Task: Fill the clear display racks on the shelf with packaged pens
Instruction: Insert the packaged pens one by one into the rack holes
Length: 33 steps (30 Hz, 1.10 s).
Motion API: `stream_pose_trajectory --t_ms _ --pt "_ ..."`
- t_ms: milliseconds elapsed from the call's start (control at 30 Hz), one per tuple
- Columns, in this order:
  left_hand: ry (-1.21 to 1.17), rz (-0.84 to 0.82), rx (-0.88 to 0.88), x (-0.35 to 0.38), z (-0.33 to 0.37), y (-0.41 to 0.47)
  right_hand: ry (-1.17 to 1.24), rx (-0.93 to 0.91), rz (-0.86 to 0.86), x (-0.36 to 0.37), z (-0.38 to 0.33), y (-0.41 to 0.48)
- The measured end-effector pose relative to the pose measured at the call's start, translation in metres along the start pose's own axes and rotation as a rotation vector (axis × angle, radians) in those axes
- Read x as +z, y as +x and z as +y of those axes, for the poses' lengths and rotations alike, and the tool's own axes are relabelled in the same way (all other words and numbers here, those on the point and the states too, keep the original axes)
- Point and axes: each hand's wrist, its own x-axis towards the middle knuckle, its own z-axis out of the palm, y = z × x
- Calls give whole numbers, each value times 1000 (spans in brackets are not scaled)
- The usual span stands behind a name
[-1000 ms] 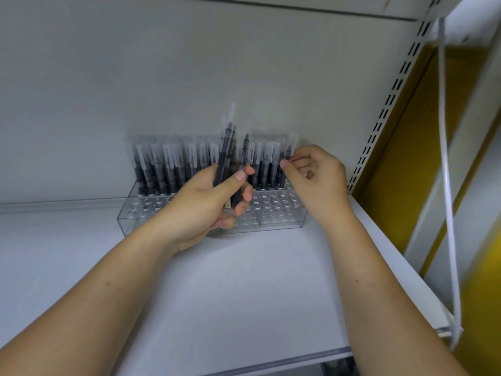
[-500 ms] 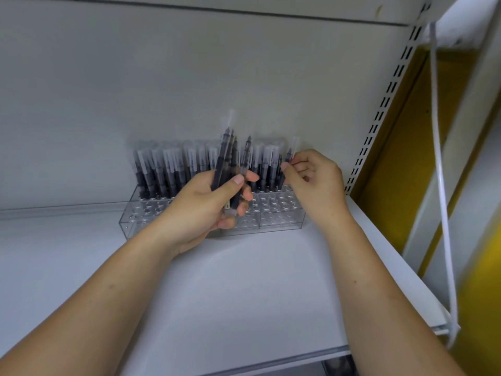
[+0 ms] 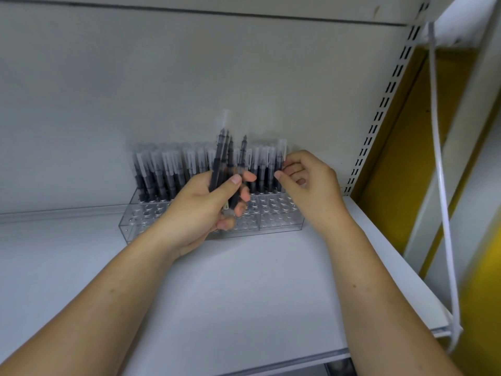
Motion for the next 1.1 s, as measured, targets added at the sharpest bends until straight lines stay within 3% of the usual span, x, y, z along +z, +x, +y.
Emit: stream_pose_trajectory --t_ms 333,600,767,933,1100 --pt "9 0 2 -2 -1 0 -109 74 -2 -3 -2 -4" --pt "20 -9 -9 0 1 -1 79 -41 166 -7 -16 -5" --pt "57 -24 -2 2 2 -2 348 12 -24 -3 -33 -11" --pt "66 -60 18 6 -1 -3 459 84 -207 3 -40 -16" --pt "73 -109 -27 10 0 -5 480 90 -216 5 -39 -16"
